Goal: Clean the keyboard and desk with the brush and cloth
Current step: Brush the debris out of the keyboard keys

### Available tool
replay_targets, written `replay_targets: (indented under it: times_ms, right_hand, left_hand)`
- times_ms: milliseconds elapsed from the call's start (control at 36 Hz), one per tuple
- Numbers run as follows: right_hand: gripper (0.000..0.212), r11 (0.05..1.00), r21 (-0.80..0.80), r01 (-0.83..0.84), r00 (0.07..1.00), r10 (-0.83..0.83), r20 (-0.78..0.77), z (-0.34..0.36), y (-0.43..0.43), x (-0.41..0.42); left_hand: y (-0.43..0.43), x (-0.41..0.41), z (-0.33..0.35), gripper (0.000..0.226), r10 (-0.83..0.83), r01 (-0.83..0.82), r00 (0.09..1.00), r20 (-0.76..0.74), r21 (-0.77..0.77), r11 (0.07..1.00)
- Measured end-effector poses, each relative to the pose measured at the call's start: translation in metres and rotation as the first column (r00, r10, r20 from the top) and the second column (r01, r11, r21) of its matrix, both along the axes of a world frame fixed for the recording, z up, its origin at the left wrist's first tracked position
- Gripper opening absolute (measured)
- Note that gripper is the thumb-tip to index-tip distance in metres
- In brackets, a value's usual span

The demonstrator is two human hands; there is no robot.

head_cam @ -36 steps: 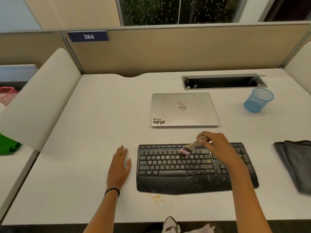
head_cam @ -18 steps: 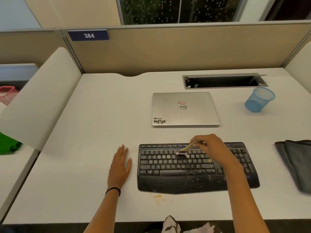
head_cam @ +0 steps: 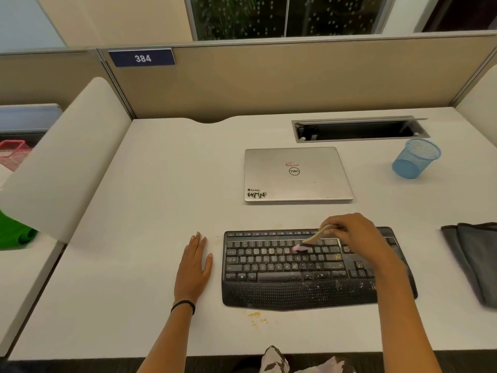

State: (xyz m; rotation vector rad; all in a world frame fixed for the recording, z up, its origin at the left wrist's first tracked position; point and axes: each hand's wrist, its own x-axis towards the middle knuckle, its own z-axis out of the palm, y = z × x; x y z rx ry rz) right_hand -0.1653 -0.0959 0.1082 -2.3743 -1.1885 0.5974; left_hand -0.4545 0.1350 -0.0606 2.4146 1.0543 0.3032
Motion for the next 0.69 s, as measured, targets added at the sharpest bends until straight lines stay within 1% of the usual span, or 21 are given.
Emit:
replay_targets:
  times_ms: [83, 194, 278, 361, 444, 500, 556, 611, 694]
  right_hand:
    - [0.011, 0.996, 0.047, 0.080, 0.995, -0.083, 0.048, 0.000, -0.012, 0.005]
    - [0.011, 0.985, 0.143, 0.092, 0.986, -0.110, 0.125, 0.005, -0.010, 0.000]
    - [0.012, 0.979, 0.188, 0.085, 0.995, -0.092, 0.030, 0.008, -0.006, -0.002]
    - [0.015, 0.991, 0.128, 0.040, 0.997, -0.030, -0.077, 0.006, -0.004, -0.003]
    - [0.015, 0.996, 0.069, 0.055, 0.997, -0.051, -0.056, -0.002, -0.006, 0.000]
    - [0.013, 0.991, 0.090, 0.103, 0.994, -0.105, 0.009, -0.005, -0.009, 0.001]
    - [0.012, 0.982, 0.137, 0.132, 0.989, -0.138, 0.042, -0.004, -0.011, 0.001]
    - [0.012, 0.976, 0.169, 0.140, 0.989, -0.147, 0.024, -0.003, -0.011, 0.000]
    - [0.012, 0.985, 0.141, 0.101, 0.994, -0.094, -0.053, -0.001, -0.009, -0.001]
  left_hand:
    - [0.000, 0.000, 0.000, 0.073, -0.001, 0.001, 1.000, -0.003, -0.002, 1.000]
    - [0.000, 0.000, 0.000, 0.073, -0.003, 0.003, 1.000, -0.009, 0.004, 1.000]
    - [0.001, 0.000, 0.000, 0.073, -0.005, 0.005, 1.000, -0.012, 0.004, 1.000]
    - [0.001, -0.001, 0.000, 0.074, -0.009, 0.009, 1.000, -0.013, 0.005, 1.000]
    - [0.000, -0.001, 0.000, 0.074, -0.009, 0.009, 1.000, -0.012, 0.004, 1.000]
    - [0.000, -0.001, 0.001, 0.074, -0.009, 0.009, 1.000, -0.010, 0.005, 1.000]
    - [0.000, -0.001, 0.001, 0.074, -0.011, 0.011, 1.000, -0.007, 0.004, 1.000]
    - [0.000, 0.000, 0.000, 0.074, -0.012, 0.012, 1.000, -0.006, 0.006, 1.000]
    - [0.000, 0.000, 0.000, 0.074, -0.013, 0.013, 1.000, -0.004, 0.009, 1.000]
